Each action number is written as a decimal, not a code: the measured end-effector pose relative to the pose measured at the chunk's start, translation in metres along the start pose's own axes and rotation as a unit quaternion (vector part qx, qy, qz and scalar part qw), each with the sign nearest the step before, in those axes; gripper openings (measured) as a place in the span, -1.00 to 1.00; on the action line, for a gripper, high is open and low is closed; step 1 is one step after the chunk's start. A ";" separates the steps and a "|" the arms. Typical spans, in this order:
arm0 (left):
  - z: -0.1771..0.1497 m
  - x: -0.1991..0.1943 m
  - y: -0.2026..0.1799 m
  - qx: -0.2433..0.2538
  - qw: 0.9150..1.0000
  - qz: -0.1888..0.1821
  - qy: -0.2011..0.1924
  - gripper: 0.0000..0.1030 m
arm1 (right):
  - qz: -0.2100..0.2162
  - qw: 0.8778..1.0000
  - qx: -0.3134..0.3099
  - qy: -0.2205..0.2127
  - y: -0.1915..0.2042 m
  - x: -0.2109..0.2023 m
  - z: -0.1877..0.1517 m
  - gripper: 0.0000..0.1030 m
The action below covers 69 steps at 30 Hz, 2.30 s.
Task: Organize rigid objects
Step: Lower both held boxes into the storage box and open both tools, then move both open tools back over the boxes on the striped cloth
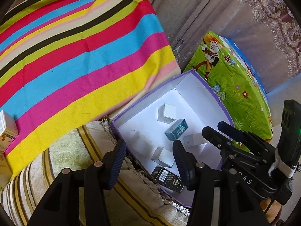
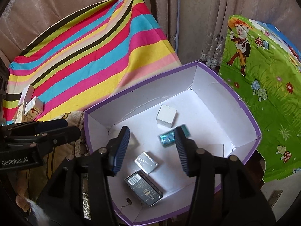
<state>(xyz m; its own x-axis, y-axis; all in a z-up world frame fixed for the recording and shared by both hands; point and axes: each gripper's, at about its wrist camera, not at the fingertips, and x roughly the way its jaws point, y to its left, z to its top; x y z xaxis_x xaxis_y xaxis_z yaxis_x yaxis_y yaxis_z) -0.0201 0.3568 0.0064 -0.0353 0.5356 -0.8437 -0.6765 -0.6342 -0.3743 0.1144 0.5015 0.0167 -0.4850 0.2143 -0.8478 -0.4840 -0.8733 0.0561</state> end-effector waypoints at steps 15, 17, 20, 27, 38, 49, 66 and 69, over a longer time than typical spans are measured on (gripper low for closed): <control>-0.007 -0.037 0.031 -0.033 0.998 0.004 -0.053 0.03 | 0.025 1.000 0.000 -0.011 0.018 -0.011 0.008 0.25; -0.008 -0.044 0.037 -0.040 0.997 0.010 -0.064 0.03 | 0.031 0.999 -0.001 -0.012 0.022 -0.011 0.008 0.26; -0.012 -0.055 0.050 -0.056 0.995 0.013 -0.079 0.03 | 0.042 0.999 -0.007 -0.011 0.032 -0.010 0.010 0.26; -0.026 -0.081 0.087 -0.104 0.988 0.025 -0.111 0.03 | 0.060 0.998 -0.011 -0.007 0.056 -0.006 0.013 0.28; -0.055 -0.117 0.146 -0.173 0.973 0.032 -0.148 0.03 | 0.082 0.996 -0.043 0.011 0.099 0.007 0.013 0.36; -0.098 -0.152 0.197 -0.238 0.953 0.059 -0.178 0.03 | 0.096 0.991 -0.094 0.009 0.142 0.009 0.016 0.45; -0.162 -0.188 0.266 -0.332 0.916 0.129 -0.183 0.03 | 0.119 0.975 -0.186 0.029 0.220 0.020 0.009 0.50; -0.167 -0.189 0.276 -0.346 0.911 0.136 -0.179 0.03 | 0.122 0.969 -0.211 0.032 0.239 0.025 0.007 0.50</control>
<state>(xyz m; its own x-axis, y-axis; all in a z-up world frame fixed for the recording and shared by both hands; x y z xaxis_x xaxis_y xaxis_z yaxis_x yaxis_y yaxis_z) -0.0774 -0.0128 -0.0017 -0.4534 0.3747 -0.8087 0.0149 -0.9040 -0.4272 -0.0187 0.3014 0.0124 -0.4955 -0.0361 -0.8679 -0.0126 -0.9987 0.0487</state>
